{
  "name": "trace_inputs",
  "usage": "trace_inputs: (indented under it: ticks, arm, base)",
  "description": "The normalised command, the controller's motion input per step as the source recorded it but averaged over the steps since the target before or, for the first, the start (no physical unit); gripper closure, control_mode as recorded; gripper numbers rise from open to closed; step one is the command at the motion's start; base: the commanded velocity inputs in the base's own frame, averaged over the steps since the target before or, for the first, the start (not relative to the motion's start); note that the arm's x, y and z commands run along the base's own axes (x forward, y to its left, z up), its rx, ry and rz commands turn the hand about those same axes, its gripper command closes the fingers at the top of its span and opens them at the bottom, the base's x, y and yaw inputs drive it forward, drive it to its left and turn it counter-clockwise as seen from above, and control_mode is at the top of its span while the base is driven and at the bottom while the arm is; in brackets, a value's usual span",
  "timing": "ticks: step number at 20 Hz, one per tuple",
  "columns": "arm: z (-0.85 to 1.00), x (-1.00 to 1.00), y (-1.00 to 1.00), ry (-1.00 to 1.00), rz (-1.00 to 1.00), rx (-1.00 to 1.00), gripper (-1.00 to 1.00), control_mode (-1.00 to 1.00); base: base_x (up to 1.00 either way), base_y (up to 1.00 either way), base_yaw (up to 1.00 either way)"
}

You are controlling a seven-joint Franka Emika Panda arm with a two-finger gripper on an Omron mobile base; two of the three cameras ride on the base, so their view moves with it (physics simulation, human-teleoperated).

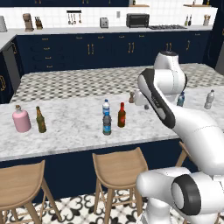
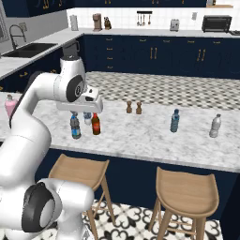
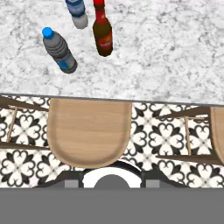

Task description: Move the plastic bottles in the middle to the plastics group, and the glass bottles in the middle to the glass group.

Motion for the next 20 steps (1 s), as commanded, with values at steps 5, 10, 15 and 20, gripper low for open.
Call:
trace_inputs:
  ticks: [5, 10, 15, 20]
  arm:
    - [-0.07, -0.12, 0.29, -0.01, 0.02, -0.05, -1.0, -1.0]
    - [-0.18, -0.14, 0.6, 0.0, 0.03, 0.0, -1.0, -1.0]
    - [-0.01, 0.32, 0.77, -0.04, 0.07, 0.01, -1.0, -1.0]
    - [0.0, 0.47, 0.78, -0.11, 0.09, 0.14, -1.0, -1.0]
  base:
    - [0.0, 0.0, 0.0]
    - [0.0, 0.0, 0.0]
    - [0.0, 0.0, 0.0]
    - [0.0, 0.0, 0.0]
